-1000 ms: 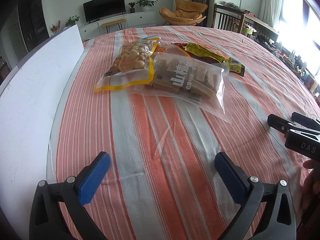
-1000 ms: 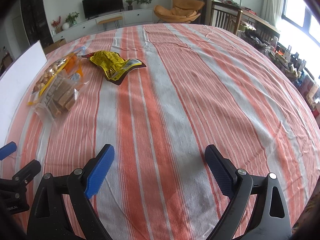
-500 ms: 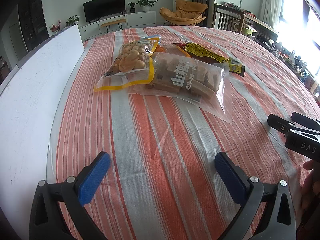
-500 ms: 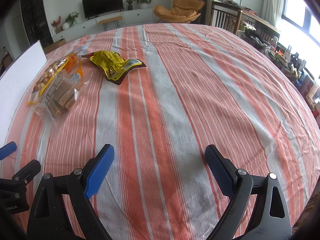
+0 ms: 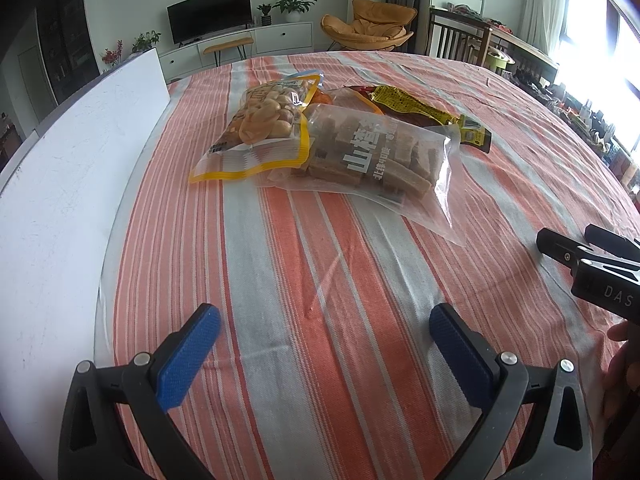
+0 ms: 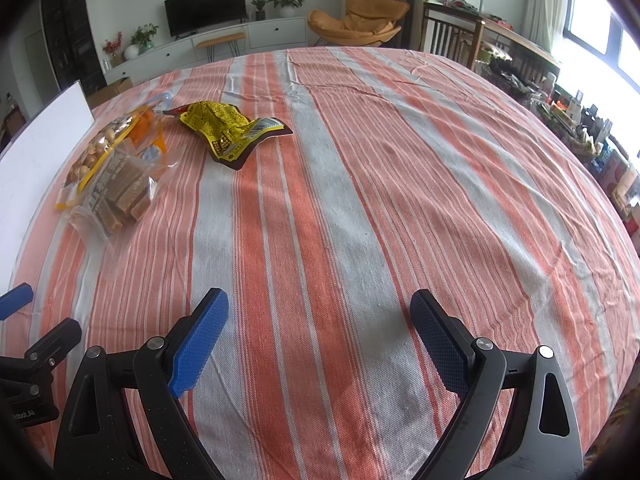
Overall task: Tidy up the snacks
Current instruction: 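Grasp the yellow-bordered peanut bag with the left gripper, then lift the peanut bag with left while right grasps the clear hawthorn-bar bag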
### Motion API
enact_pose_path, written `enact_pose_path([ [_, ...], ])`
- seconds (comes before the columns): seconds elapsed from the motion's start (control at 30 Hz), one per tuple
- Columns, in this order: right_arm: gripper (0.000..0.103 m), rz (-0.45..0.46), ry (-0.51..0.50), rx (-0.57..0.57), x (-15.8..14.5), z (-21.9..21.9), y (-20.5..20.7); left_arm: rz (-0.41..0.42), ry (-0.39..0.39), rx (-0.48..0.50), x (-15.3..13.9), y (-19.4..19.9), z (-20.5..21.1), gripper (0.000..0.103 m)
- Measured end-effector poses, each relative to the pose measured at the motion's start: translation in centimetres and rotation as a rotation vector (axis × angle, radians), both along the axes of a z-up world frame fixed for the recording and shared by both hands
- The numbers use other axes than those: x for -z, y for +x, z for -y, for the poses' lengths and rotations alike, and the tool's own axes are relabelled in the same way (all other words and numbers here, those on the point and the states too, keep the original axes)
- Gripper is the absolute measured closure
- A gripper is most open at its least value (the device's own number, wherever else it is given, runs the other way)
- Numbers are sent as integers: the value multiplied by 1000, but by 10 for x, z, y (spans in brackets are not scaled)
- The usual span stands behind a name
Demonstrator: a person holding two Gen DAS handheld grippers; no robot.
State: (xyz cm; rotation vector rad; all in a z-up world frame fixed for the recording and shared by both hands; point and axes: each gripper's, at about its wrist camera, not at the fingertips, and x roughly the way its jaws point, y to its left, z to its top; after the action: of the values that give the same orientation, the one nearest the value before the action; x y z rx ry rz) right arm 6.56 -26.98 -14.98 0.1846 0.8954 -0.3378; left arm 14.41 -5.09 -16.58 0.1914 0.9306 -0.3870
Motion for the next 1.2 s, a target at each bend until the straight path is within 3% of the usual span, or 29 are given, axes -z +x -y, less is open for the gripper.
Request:
enact_pose_path([
  [0.13,9,0,0,0,0,0,0,-40,14,30,-1,-7,-1,0],
  [0.27,9,0,1,0,0,0,0,-168,82,125,-4,-9,-3,0],
  [0.33,8,0,1,-2,0,0,0,-219,29,80,-17,5,-11,3],
  [0.43,8,0,2,-2,0,0,0,-176,-90,8,-56,38,-22,4],
  [0.53,8,1,2,-2,0,0,0,-150,-121,-7,-86,86,-12,3],
  [0.63,8,1,2,-2,1,0,0,-218,-24,63,-75,135,23,3],
  [0.77,7,1,3,-2,1,0,0,-126,148,67,-49,171,58,3],
  [0.83,7,1,3,-2,1,0,0,-140,192,74,-27,184,65,3],
  [0.9,7,1,4,-3,1,-1,0,-180,129,57,-12,191,54,9],
  [0.97,6,0,4,-6,1,-2,1,-132,30,15,-17,187,36,42],
  [1.1,6,-2,4,-9,2,-2,2,-176,-66,-69,-23,163,0,48],
  [1.2,5,-1,5,-9,3,-3,2,-182,-25,-119,-24,116,-19,48],
])
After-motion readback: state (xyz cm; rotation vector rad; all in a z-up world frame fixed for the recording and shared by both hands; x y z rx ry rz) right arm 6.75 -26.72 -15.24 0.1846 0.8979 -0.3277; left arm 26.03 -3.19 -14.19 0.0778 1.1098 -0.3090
